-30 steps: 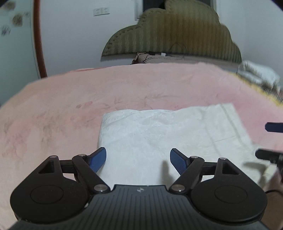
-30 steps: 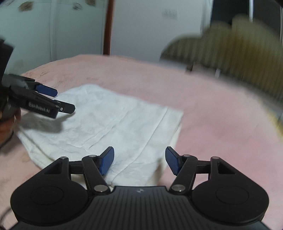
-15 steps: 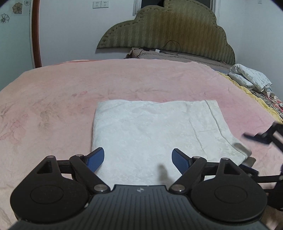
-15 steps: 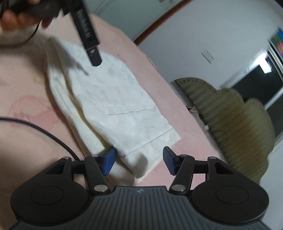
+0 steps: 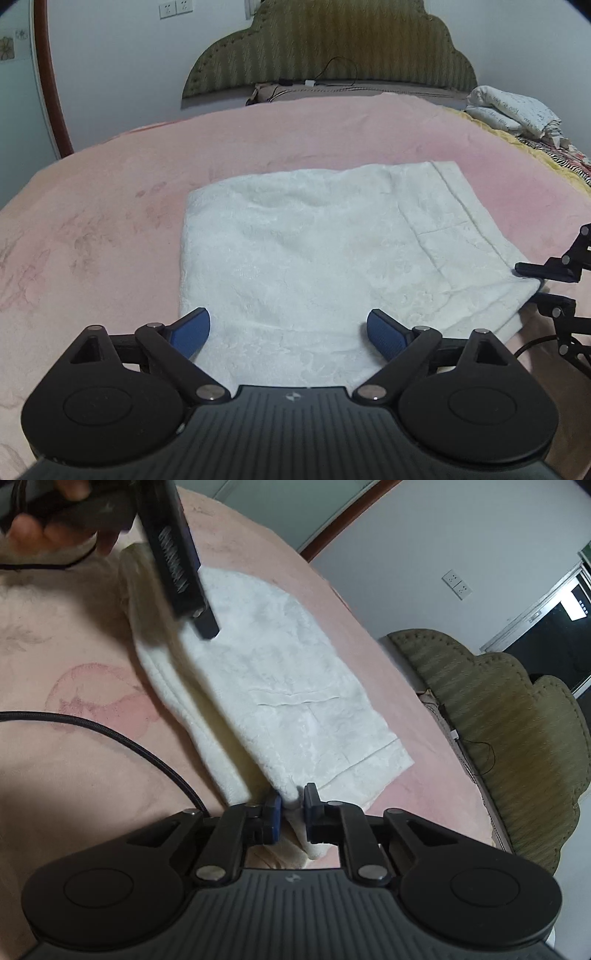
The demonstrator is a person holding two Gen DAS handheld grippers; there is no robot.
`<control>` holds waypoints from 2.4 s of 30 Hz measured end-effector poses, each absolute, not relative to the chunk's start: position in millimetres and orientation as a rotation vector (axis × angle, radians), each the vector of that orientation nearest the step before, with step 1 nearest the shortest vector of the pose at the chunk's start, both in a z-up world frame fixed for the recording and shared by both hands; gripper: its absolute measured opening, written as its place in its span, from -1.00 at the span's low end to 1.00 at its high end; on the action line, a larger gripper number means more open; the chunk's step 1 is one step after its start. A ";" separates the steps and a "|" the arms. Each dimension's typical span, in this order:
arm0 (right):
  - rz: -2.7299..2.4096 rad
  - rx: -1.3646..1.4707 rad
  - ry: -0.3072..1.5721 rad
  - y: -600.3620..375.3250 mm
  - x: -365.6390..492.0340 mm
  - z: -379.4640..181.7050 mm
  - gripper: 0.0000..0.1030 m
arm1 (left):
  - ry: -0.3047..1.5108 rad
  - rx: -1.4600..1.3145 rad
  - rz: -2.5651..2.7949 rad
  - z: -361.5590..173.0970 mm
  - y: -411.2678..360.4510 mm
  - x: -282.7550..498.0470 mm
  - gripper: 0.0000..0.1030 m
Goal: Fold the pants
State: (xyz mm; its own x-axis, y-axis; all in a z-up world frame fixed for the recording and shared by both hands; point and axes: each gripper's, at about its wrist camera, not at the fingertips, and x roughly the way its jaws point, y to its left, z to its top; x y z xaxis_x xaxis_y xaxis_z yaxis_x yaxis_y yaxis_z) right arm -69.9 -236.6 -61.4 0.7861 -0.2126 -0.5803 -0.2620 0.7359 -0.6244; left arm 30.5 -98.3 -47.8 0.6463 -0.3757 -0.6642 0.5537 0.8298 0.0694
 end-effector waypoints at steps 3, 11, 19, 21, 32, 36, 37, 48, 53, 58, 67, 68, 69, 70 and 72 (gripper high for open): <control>0.098 -0.724 0.757 -241.8 -76.0 -38.9 -0.75 | 0.676 0.223 -0.574 -33.0 -88.3 33.9 0.82; 0.062 -0.211 0.599 -301.0 -34.9 12.0 -0.74 | 0.690 0.149 -0.468 -26.2 -101.6 83.3 0.83; 0.024 0.002 0.723 -322.9 14.6 -43.2 -0.74 | 0.700 0.281 -0.460 -51.3 -116.1 79.9 0.85; 0.008 0.052 0.669 -322.6 -1.8 -33.3 -0.73 | 0.684 0.238 -0.463 -48.5 -111.9 77.7 0.88; 0.009 0.320 0.598 -365.2 -37.0 -35.8 -0.41 | 0.565 0.295 -0.476 -36.8 -76.7 67.5 0.88; -0.042 0.524 0.644 -406.1 -44.3 -53.5 -0.41 | 0.713 0.117 -0.470 -41.6 -33.4 109.3 0.88; -0.024 0.568 0.649 -412.4 -45.5 -58.3 -0.38 | 0.771 0.063 -0.499 -45.9 -25.4 119.4 0.88; 0.200 0.831 0.641 -432.3 -16.0 -88.3 0.06 | 0.900 -0.101 -0.776 -70.4 -29.8 150.7 0.99; 0.216 0.856 0.626 -431.0 5.0 -90.7 0.01 | 0.856 -0.069 -0.798 -73.9 -65.6 144.4 0.91; 0.135 0.768 0.630 -413.4 8.1 -86.3 -0.39 | 0.773 0.056 -0.686 -67.3 -76.7 126.2 0.18; 0.133 0.656 0.555 -384.4 -5.7 -44.1 -0.60 | 0.698 -0.050 -0.637 -47.2 -52.7 114.8 -0.68; 0.133 0.637 0.551 -379.8 -5.3 -38.4 -0.60 | 0.687 -0.051 -0.637 -44.1 -51.4 112.2 -0.70; 0.133 0.621 0.547 -376.8 -5.0 -33.4 -0.60 | 0.676 -0.053 -0.635 -41.1 -49.7 109.8 -0.71; 0.132 0.608 0.542 -374.1 -4.8 -28.2 -0.60 | 0.664 -0.057 -0.634 -37.2 -47.4 107.0 -0.72; 0.134 0.586 0.533 -369.2 -4.9 -19.6 -0.59 | 0.638 -0.073 -0.635 -28.2 -41.8 103.6 -0.73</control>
State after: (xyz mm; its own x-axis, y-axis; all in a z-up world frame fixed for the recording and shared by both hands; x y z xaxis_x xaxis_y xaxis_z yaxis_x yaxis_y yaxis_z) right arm -4.9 -369.2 -19.6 0.8566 0.2685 -0.4405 0.0276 0.8287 0.5590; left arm 103.6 -41.8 -28.2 0.6215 -0.5736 -0.5335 0.5302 0.8094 -0.2525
